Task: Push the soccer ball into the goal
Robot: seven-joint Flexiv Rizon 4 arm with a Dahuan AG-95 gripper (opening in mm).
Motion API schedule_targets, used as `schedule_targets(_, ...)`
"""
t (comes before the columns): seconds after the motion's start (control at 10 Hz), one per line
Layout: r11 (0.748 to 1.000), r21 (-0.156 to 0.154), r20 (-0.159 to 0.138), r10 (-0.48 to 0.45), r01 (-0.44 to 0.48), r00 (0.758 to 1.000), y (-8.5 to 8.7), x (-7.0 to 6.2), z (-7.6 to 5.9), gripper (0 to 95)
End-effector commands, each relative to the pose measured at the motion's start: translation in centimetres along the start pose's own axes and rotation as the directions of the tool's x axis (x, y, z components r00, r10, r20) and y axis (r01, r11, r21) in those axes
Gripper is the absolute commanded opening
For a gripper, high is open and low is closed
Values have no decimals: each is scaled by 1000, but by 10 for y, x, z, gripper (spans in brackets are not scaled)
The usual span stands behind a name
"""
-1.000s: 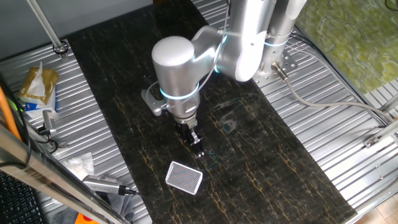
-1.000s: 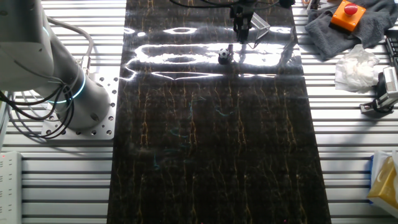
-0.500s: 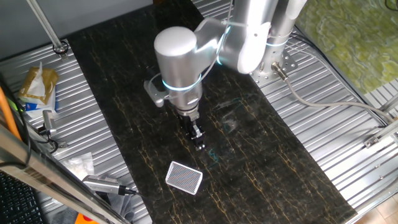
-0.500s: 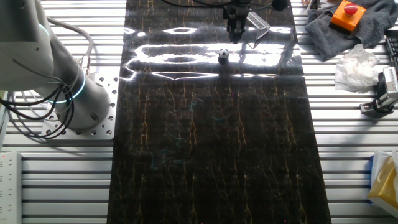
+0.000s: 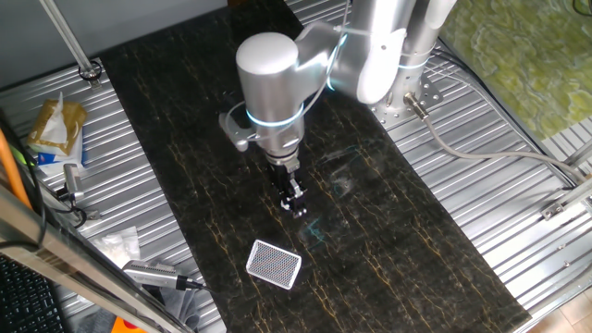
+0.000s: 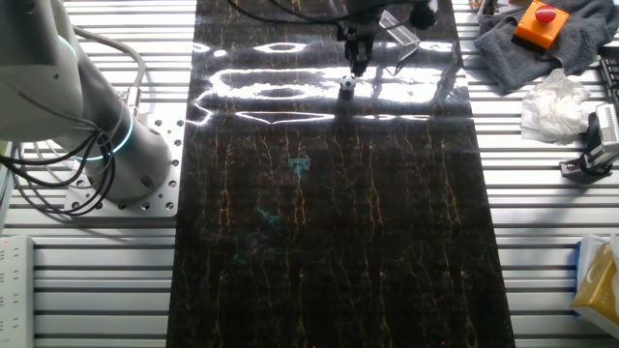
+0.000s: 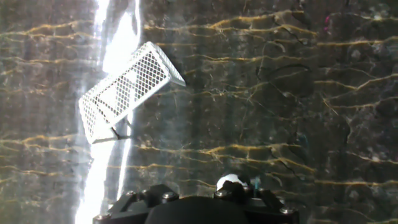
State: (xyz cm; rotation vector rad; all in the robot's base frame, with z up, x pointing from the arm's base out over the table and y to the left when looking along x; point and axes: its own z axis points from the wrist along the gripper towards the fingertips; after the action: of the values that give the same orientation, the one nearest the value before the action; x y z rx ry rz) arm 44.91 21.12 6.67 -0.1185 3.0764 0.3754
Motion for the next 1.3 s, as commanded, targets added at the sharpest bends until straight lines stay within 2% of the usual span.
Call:
schedule_targets(0.1, 1000, -12, 20, -9, 10, 1000, -1, -1, 13, 760)
schedule_targets(0.4, 999, -39, 35, -24, 26, 999, -3, -3, 26, 760)
schedule_targets(0.5, 999, -39, 36, -25, 26, 999, -2, -4, 28, 760)
schedule_targets(0.6, 999, -42, 40, -23, 25, 999, -1, -7, 32, 950)
schedule_targets(0.8, 998, -54, 51, -21, 23, 998, 3, -14, 39, 950)
schedule_targets(1.2, 999, -51, 38, -8, 10, 999, 23, -34, 36, 950)
schedule_targets(1.3, 999, -47, 36, -5, 7, 999, 29, -39, 36, 760)
